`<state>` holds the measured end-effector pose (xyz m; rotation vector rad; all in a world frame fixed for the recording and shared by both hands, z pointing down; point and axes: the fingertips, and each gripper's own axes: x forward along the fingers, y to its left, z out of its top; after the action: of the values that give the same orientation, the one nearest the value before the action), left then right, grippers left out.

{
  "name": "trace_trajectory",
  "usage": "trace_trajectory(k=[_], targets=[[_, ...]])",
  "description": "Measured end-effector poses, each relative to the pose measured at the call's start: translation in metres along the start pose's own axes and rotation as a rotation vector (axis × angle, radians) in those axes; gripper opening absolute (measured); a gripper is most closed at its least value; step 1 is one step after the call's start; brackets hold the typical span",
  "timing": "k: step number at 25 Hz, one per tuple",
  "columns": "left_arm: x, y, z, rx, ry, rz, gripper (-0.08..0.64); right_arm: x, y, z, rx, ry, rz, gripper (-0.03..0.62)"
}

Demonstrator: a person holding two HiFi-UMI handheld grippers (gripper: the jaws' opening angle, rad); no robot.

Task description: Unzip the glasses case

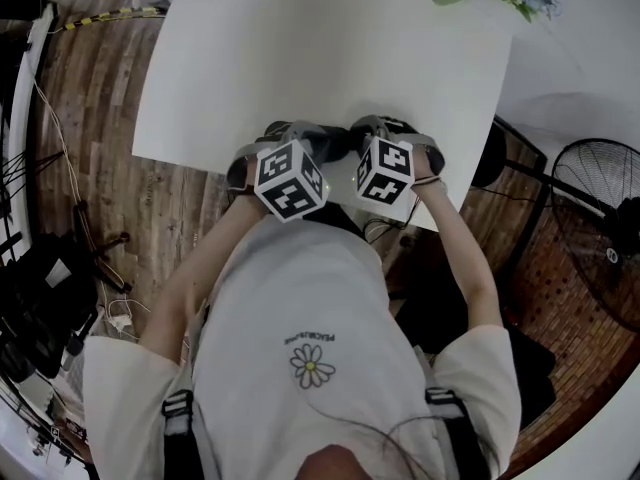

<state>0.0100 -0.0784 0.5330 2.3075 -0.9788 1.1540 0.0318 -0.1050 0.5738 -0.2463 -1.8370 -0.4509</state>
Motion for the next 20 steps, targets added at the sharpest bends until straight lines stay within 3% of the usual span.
trace_trajectory(k=[7, 12, 14, 17, 18, 20], targets=[[0.001, 0.003, 0.000, -0.006, -0.024, -0.049, 0.012, 0.007, -0.007, 0.008, -0.239, 0.016, 0.034, 0.008], [0.001, 0.008, 0.001, -0.039, -0.043, -0.068, 0.012, 0.010, -0.009, 0.009, -0.219, 0.008, 0.009, 0.008], [0.002, 0.017, 0.006, -0.023, -0.071, -0.010, 0.012, 0.010, -0.011, 0.006, -0.169, 0.002, -0.007, 0.008], [-0.006, 0.038, 0.017, 0.093, -0.141, 0.175, 0.012, 0.007, -0.025, 0.001, -0.060, -0.001, -0.070, 0.008], [-0.012, 0.046, 0.021, 0.091, -0.172, 0.225, 0.014, 0.006, -0.032, -0.001, -0.017, 0.001, -0.095, 0.008], [-0.027, 0.058, 0.022, 0.006, -0.232, 0.258, 0.012, 0.003, -0.044, -0.007, 0.049, 0.010, -0.138, 0.008]])
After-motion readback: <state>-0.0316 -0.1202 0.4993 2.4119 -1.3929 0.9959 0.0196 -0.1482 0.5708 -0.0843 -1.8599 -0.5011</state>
